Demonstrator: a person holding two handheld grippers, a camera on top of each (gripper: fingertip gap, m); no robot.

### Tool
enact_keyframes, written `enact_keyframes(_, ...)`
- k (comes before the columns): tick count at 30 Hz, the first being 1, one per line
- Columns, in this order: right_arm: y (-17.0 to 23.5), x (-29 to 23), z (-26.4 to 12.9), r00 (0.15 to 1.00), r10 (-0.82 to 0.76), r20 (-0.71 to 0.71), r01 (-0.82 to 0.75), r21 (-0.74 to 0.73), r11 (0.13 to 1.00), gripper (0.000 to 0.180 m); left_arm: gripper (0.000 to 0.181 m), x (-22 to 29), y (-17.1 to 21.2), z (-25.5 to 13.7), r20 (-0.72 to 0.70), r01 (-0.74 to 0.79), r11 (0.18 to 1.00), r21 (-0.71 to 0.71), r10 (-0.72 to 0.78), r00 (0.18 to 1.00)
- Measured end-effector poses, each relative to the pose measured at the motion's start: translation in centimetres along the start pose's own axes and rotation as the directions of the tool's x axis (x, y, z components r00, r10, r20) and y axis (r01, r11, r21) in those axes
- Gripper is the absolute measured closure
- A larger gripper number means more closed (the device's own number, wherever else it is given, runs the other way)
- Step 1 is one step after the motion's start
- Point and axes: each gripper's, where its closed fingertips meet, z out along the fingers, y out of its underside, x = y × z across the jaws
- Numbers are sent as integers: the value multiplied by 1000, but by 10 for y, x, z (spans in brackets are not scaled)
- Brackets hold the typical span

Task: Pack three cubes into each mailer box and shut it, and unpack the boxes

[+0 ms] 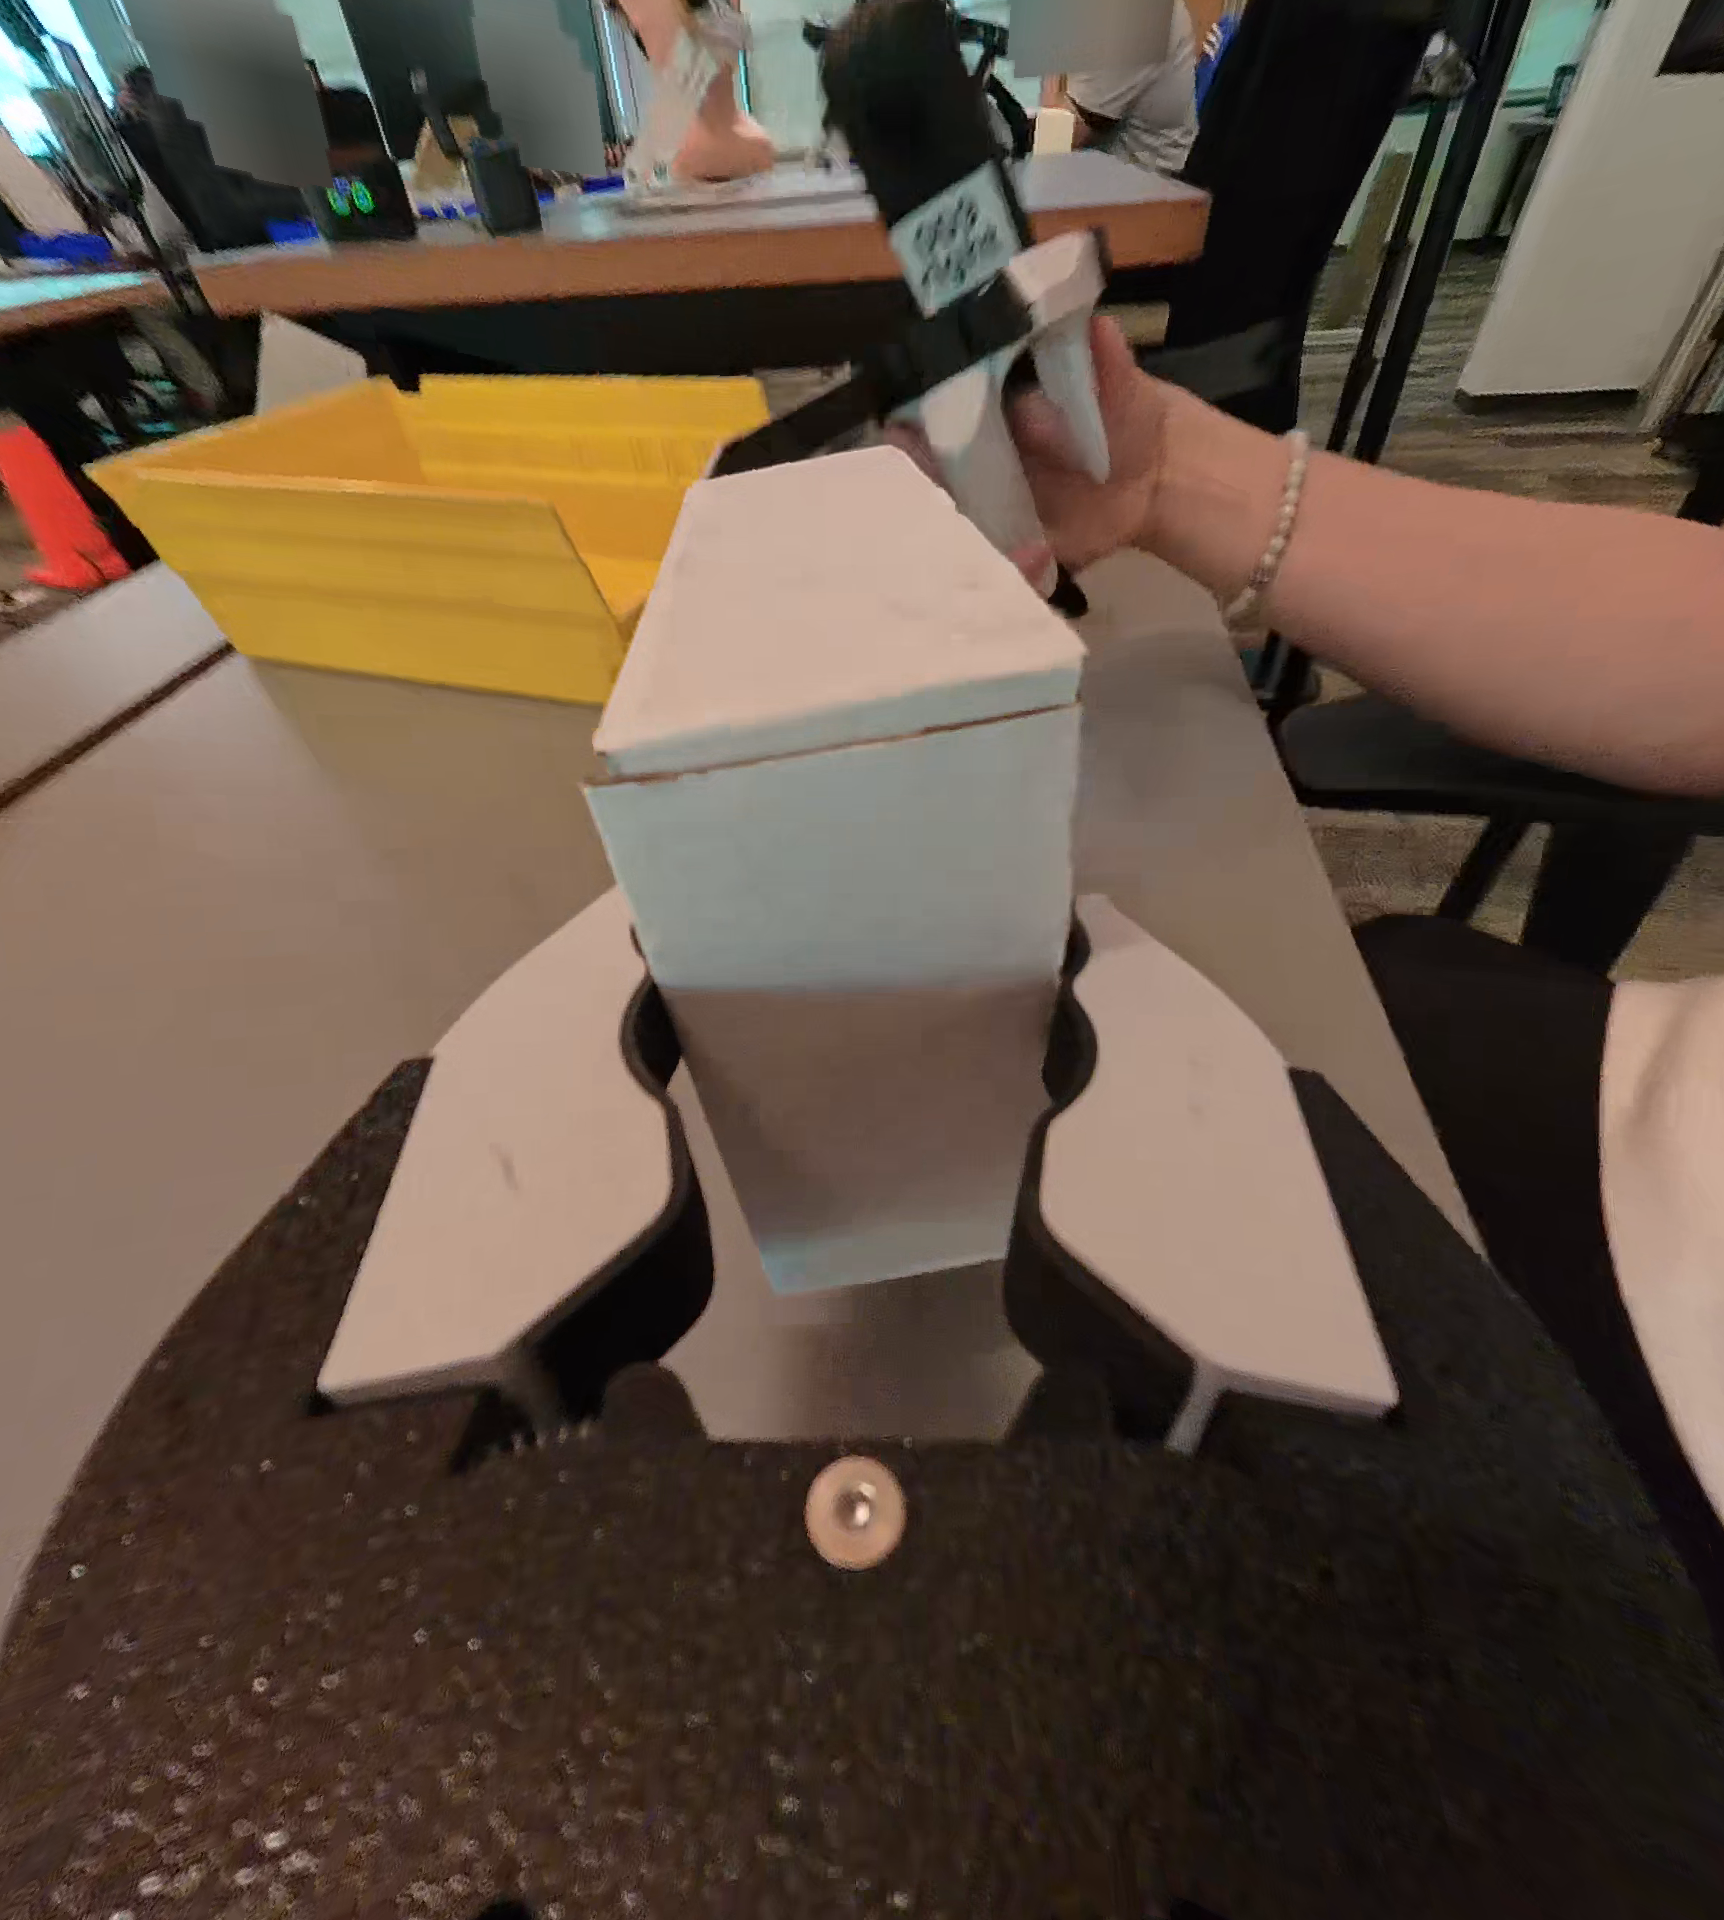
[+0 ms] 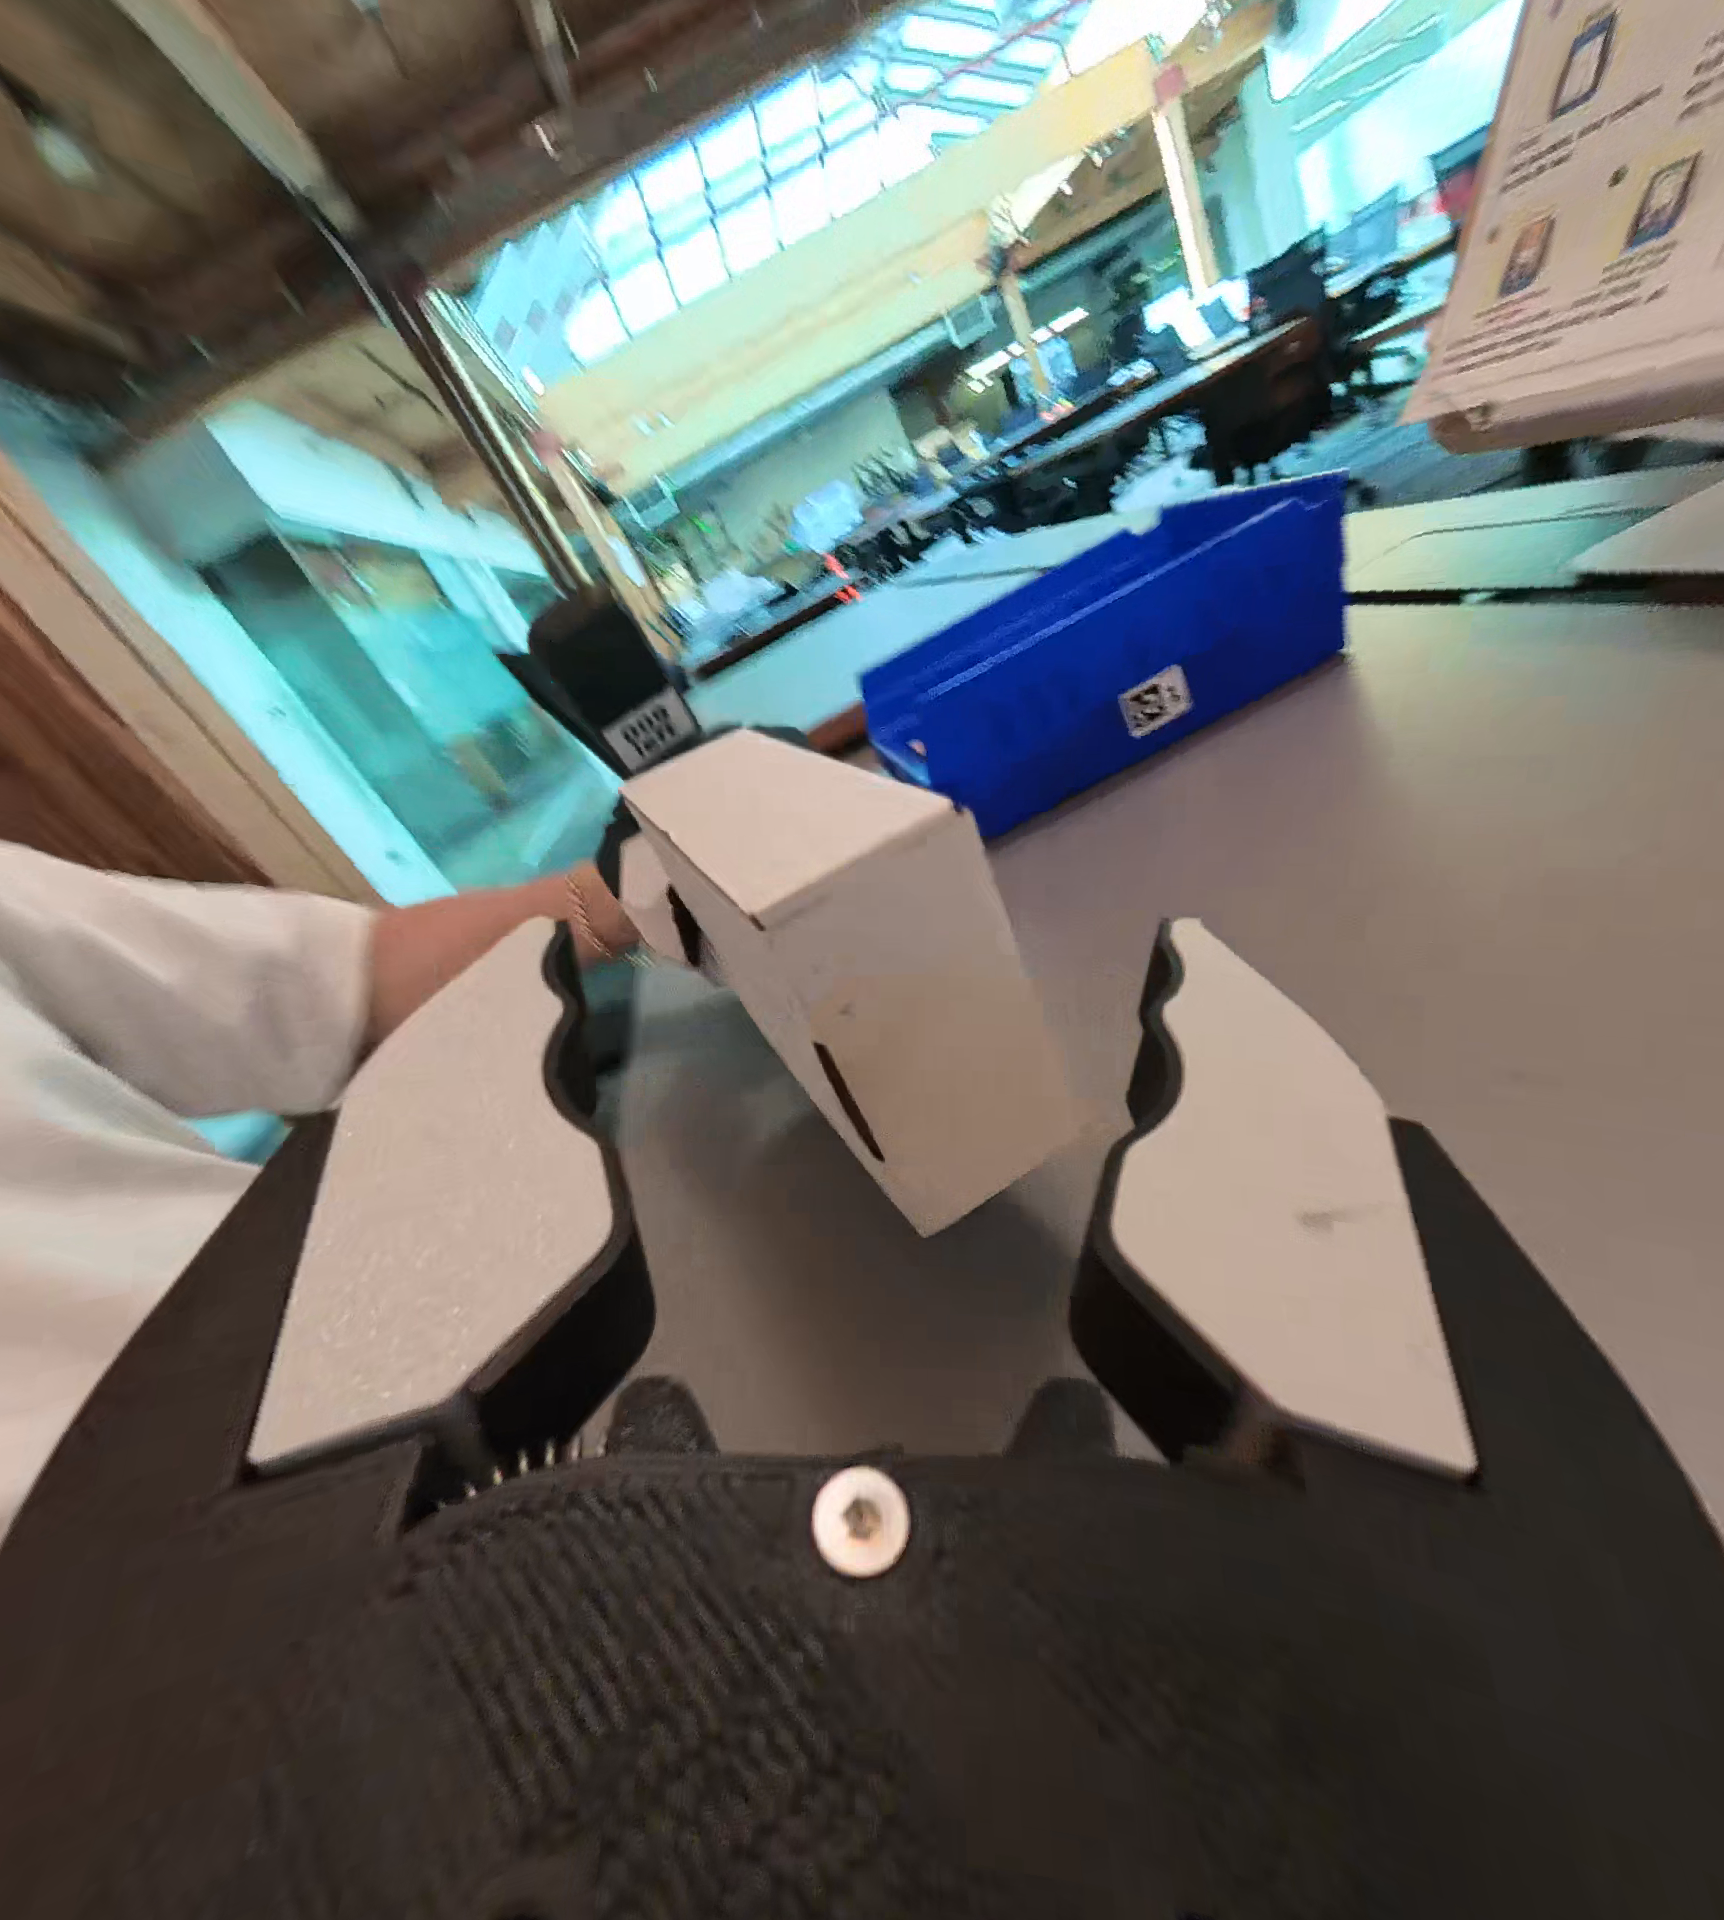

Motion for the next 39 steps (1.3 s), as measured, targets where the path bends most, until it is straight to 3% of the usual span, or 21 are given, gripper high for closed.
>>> enact_keyframes(2, 9, 0, 8, 989, -143, -44, 140, -70, 988, 69, 112, -3, 14, 0, -33, 17, 1000, -13, -18, 999)
enact_keyframes(6, 33, 3, 24, 941, -335, -56, 317, -206, 926, 68, 112, 0, 29, 0, -77, 0, 999, -48, -3, 997)
enact_keyframes(11, 59, 6, 46, 949, -316, 0, 305, -267, 914, 67, 112, -7, 49, -5, -79, -15, 981, -195, 0, 997)
enact_keyframes(21, 86, 20, 84, 906, -421, -30, 384, -359, 851, 77, 112, -13, 67, -11, -65, 1, 947, -320, -23, 998)
enact_keyframes(24, 84, 24, 82, 899, -436, -43, 393, -362, 845, 97, 112, -14, 69, -13, -43, -7, 936, -352, -8, 999)
enact_keyframes(27, 84, 24, 81, 900, -434, -44, 391, -363, 846, 99, 98, -23, 66, -22, 52, 2, 923, -384, 20, 998)
enact_keyframes(32, 83, 28, 84, 895, -437, -85, 381, -363, 850, 99, 94, -34, 17, -49, 212, -154, 891, -427, 264, 941)
enact_keyframes(36, 81, 33, 96, 888, -436, -149, 362, -361, 860, 99, 117, -15, -11, -25, 203, -364, 721, -590, 569, 797)
enact_keyframes(39, 82, 33, 104, 883, -437, -174, 356, -360, 863, 99, 147, -4, -28, 5, 187, -493, 597, -633, 736, 650)
